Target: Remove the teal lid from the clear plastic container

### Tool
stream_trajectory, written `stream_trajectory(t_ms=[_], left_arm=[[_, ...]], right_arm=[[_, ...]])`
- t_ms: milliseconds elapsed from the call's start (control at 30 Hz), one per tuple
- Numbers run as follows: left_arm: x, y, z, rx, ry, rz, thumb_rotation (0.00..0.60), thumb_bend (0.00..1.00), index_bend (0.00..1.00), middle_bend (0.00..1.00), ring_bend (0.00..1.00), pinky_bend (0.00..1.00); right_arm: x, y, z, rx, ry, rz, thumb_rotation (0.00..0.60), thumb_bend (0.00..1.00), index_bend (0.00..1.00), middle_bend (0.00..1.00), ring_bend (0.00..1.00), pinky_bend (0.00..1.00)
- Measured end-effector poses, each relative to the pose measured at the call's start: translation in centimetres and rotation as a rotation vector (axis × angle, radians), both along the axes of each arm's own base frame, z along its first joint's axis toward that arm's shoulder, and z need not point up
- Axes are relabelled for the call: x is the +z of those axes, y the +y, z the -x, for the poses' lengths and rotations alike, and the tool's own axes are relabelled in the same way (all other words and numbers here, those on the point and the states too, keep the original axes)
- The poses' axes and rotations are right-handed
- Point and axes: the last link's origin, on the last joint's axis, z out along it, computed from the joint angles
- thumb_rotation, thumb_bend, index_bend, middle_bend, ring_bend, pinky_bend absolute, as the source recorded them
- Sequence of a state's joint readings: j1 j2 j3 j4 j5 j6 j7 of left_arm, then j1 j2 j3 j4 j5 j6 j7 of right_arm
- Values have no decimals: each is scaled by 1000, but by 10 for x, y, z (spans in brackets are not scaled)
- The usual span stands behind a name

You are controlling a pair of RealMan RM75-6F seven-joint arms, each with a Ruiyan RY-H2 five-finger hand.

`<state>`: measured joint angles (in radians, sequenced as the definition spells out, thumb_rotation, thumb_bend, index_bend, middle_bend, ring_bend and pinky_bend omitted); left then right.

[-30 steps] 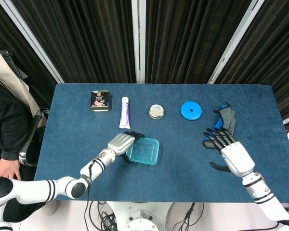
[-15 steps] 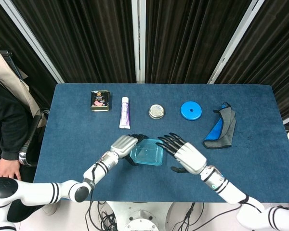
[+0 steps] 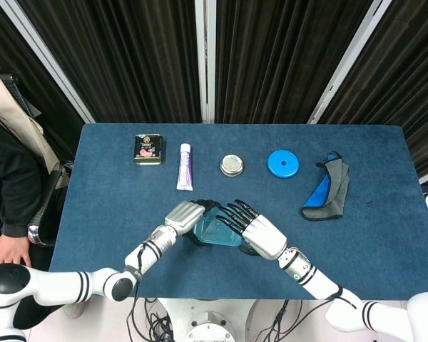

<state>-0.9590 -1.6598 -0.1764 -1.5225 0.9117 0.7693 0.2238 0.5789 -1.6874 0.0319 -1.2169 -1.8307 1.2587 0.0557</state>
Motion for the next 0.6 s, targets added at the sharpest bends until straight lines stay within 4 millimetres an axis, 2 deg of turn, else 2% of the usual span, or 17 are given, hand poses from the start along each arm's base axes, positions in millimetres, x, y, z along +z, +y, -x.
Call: stream_trajectory(t_ms=[600], left_arm=[[-7,1,2,2,7,10,600,0,336,291,199,260]], right_arm=[[-19,3,7,1,-26,15,600,75,0,0,0,0]])
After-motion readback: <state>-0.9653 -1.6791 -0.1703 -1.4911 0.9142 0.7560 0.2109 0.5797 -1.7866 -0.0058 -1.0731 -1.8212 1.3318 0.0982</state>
